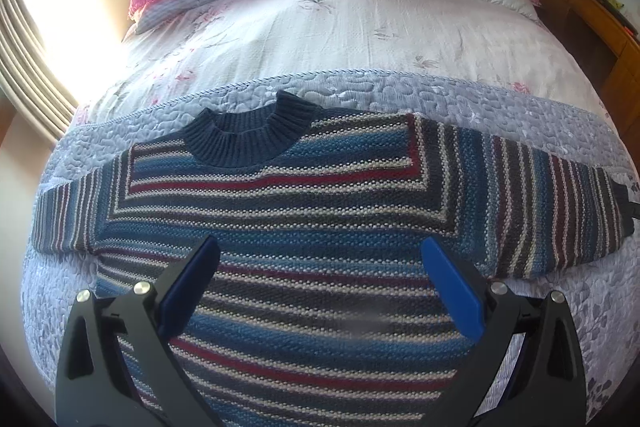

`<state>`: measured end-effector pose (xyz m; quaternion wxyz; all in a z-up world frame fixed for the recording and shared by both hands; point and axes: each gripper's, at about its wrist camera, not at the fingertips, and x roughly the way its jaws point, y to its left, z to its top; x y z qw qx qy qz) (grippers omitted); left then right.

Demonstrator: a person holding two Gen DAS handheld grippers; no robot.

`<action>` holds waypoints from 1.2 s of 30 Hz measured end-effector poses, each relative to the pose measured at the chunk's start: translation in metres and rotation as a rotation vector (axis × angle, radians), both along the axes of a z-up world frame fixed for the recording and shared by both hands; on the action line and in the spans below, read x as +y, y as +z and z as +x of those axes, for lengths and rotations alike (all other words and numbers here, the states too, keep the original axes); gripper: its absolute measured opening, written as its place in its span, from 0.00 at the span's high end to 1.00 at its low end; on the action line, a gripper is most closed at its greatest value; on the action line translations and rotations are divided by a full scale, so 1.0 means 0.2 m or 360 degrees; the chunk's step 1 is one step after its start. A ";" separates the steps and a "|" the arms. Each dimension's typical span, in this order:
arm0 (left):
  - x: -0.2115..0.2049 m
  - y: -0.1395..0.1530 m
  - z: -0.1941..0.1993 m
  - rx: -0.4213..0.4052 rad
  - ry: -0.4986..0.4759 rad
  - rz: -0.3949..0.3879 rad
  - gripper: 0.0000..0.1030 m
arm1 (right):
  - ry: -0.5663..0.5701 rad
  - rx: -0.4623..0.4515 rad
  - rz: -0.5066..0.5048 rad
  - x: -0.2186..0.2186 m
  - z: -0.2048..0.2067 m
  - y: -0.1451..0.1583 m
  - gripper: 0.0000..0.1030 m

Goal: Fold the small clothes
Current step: 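Move the right tool to the sleeve cuff and grasp it, then fold the held sleeve across the sweater body with the right tool, then release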

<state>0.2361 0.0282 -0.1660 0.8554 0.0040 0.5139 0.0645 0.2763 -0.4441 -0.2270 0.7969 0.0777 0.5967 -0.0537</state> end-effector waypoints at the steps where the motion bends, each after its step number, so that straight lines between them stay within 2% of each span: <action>1: -0.01 -0.01 0.01 -0.0001 0.0000 0.0004 0.03 | -0.0005 0.0026 -0.0002 -0.06 0.02 -0.02 0.07; 7: -0.02 -0.07 0.02 0.0024 -0.0021 0.0076 0.03 | -0.0020 0.0165 0.0044 -0.25 0.07 -0.17 0.17; 8: -0.01 -0.08 0.02 0.0029 -0.0023 0.0084 0.03 | -0.0025 0.0183 0.0083 -0.27 0.08 -0.19 0.24; 9: -0.01 -0.08 0.02 0.0033 -0.0024 0.0089 0.03 | -0.0037 0.0204 0.0129 -0.29 0.08 -0.21 0.35; 13: 0.03 -0.08 0.03 0.0030 -0.0018 0.0110 0.03 | -0.0062 0.0202 0.0164 -0.31 0.08 -0.26 0.45; 14: 0.04 -0.08 0.03 0.0023 -0.0020 0.0118 0.03 | -0.0056 0.0188 0.0145 -0.32 0.08 -0.26 0.55; 15: 0.04 -0.08 0.03 0.0016 -0.0024 0.0132 0.03 | -0.0046 0.0169 0.0120 -0.31 0.07 -0.24 0.72; 17: 0.06 -0.07 0.02 0.0002 -0.0032 0.0161 0.03 | -0.0039 0.0137 0.0078 -0.32 0.04 -0.21 0.90; 21: 0.13 -0.06 0.01 -0.0002 -0.0020 0.0176 0.03 | -0.0001 0.0025 0.0077 -0.25 -0.02 -0.07 0.92; 25: 0.21 -0.08 0.00 0.0015 0.0019 0.0176 0.03 | 0.0068 -0.0153 0.0241 -0.09 -0.06 0.11 0.93; 28: 0.28 -0.09 0.01 0.0031 0.0058 0.0156 0.03 | 0.0241 -0.0207 0.0264 0.19 -0.05 0.22 0.93; 31: 0.34 -0.09 0.01 0.0033 0.0091 0.0149 0.03 | 0.0366 -0.0270 0.0425 0.48 -0.06 0.30 0.93; 36: 0.43 -0.09 -0.01 0.0029 0.0128 0.0141 0.03 | 0.0584 -0.0247 0.0562 1.01 -0.02 0.25 0.93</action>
